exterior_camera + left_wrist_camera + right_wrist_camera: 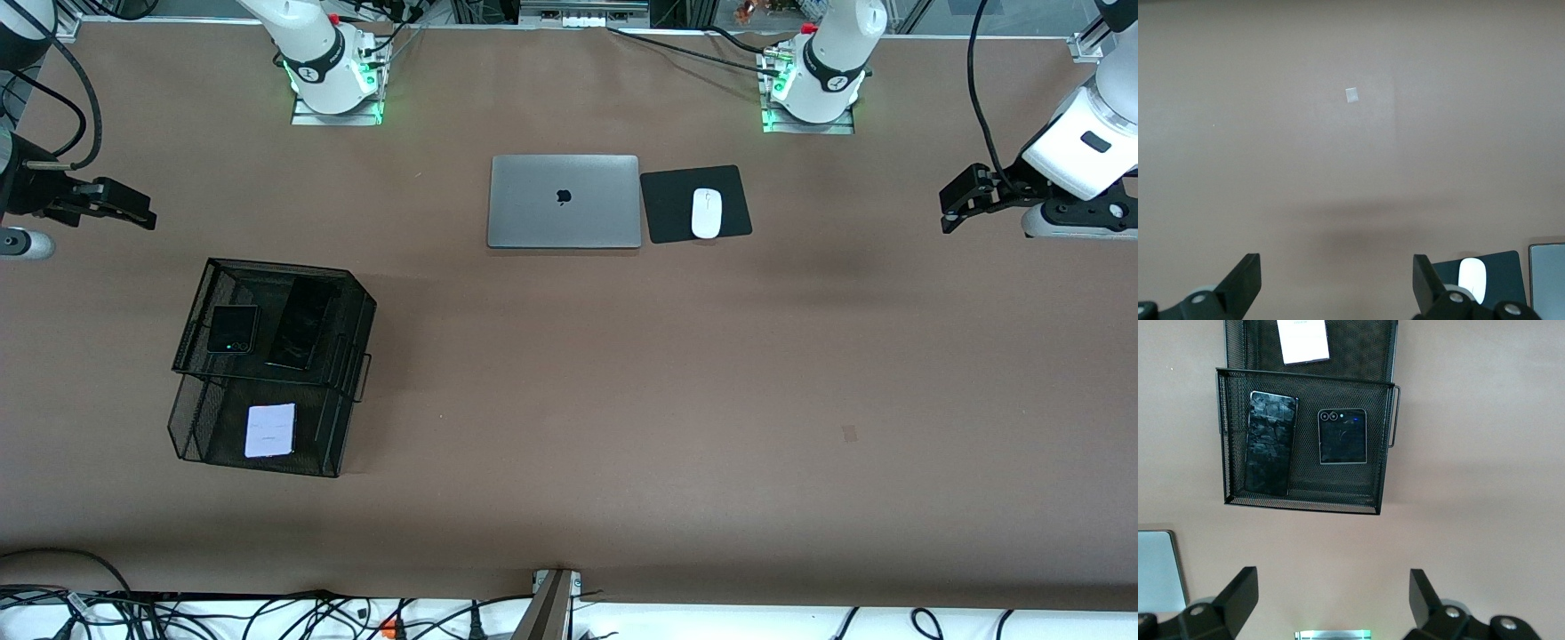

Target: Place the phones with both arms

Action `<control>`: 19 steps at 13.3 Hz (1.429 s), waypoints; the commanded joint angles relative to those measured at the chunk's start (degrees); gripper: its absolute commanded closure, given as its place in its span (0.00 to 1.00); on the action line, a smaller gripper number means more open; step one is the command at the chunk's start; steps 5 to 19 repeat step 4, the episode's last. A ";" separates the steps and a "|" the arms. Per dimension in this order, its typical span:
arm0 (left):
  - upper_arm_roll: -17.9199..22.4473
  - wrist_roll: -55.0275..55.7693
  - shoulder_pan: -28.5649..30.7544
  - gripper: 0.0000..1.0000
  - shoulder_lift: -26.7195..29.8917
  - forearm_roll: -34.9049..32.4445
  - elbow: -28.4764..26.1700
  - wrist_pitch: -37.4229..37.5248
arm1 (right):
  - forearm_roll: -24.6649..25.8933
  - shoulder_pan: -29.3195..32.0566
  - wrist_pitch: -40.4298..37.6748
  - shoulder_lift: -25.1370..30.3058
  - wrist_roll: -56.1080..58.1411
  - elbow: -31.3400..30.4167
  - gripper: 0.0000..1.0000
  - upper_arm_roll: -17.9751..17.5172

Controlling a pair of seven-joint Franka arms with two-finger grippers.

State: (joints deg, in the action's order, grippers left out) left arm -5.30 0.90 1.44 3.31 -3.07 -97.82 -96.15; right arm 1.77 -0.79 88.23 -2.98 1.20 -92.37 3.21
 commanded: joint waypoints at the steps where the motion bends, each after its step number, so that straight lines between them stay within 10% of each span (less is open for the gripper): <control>1: 0.02 -0.38 0.32 0.00 -0.58 0.43 1.41 1.05 | 0.52 1.14 -1.22 0.17 -0.23 0.70 0.00 -1.10; 19: 0.11 -0.38 0.41 0.00 -0.58 0.35 1.41 1.05 | 0.17 1.14 -0.87 0.17 -0.76 0.61 0.00 -1.10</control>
